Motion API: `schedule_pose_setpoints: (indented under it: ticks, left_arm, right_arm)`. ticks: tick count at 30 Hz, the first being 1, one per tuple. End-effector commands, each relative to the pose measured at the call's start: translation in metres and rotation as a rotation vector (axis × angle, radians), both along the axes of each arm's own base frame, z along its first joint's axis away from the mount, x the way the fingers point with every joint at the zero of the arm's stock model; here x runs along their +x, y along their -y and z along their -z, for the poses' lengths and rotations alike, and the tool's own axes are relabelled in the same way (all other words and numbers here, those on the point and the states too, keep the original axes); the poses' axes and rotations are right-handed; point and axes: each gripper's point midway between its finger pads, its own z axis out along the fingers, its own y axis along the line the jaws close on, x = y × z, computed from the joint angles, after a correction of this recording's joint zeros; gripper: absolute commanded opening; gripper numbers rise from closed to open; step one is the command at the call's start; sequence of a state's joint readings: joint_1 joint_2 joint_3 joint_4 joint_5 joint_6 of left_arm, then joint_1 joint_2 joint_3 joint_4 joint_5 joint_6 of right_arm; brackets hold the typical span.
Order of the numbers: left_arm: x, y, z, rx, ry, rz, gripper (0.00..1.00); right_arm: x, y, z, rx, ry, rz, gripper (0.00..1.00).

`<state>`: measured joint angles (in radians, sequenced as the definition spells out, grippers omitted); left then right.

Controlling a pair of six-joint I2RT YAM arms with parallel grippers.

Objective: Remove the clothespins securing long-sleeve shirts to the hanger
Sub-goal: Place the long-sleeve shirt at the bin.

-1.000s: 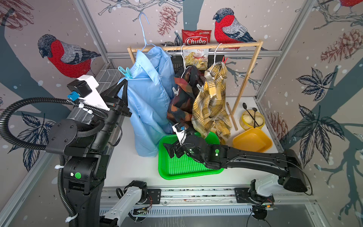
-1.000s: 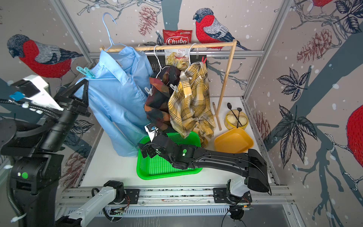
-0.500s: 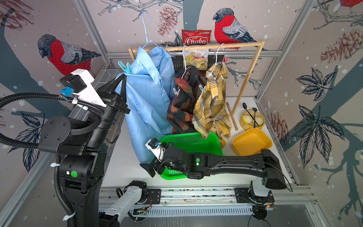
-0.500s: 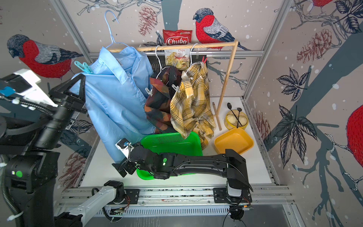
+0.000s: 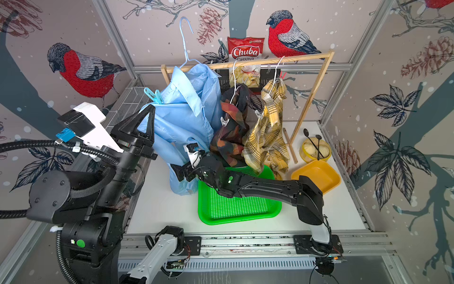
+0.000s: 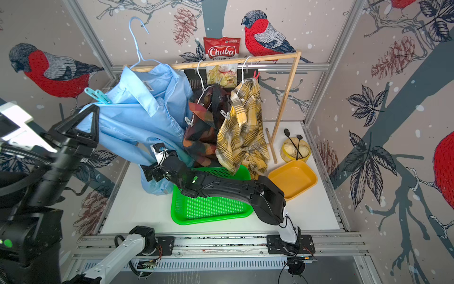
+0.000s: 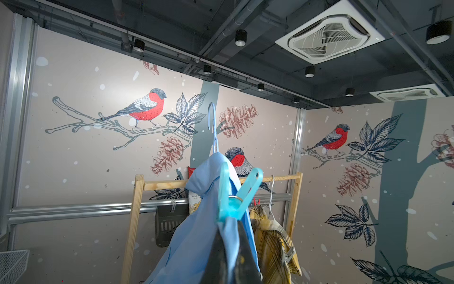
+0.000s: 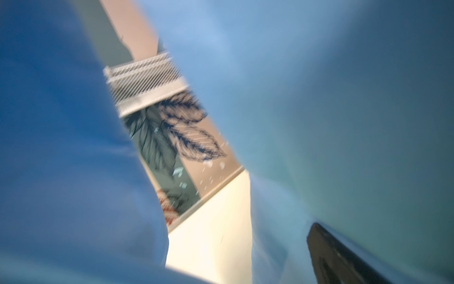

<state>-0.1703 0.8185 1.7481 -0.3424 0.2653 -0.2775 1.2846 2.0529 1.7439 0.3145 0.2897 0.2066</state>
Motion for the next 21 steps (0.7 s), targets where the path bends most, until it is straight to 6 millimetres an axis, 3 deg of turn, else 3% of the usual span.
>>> schedule_pose_setpoints:
  ticks: [1, 4, 7, 10, 12, 17, 21]
  left_arm:
    - [-0.046, -0.001, -0.036, -0.037, 0.171, 0.053, 0.00]
    - [-0.068, -0.004, -0.041, -0.039, 0.210, 0.060, 0.00]
    - [-0.091, -0.007, -0.046, -0.039, 0.255, 0.065, 0.00]
    - [-0.098, -0.007, -0.047, -0.040, 0.266, 0.079, 0.00]
    - [-0.088, -0.010, -0.046, -0.051, 0.245, 0.058, 0.00]
    - [-0.029, -0.006, -0.029, -0.038, 0.145, 0.008, 0.00]
    - [-0.016, -0.009, -0.023, -0.041, 0.141, -0.034, 0.00]
  right_arm:
    - [0.029, 0.007, -0.049, 0.108, 0.094, 0.129, 1.00]
    - [0.041, 0.009, -0.067, 0.098, 0.131, 0.189, 1.00]
    - [0.049, 0.024, -0.083, 0.102, 0.159, 0.276, 1.00]
    - [0.052, 0.038, -0.089, 0.101, 0.165, 0.321, 1.00]
    - [0.053, 0.041, -0.086, 0.077, 0.161, 0.307, 1.00]
    - [0.079, 0.052, -0.079, 0.045, 0.113, 0.240, 1.00]
    - [0.088, 0.062, -0.077, 0.033, 0.114, 0.240, 1.00]
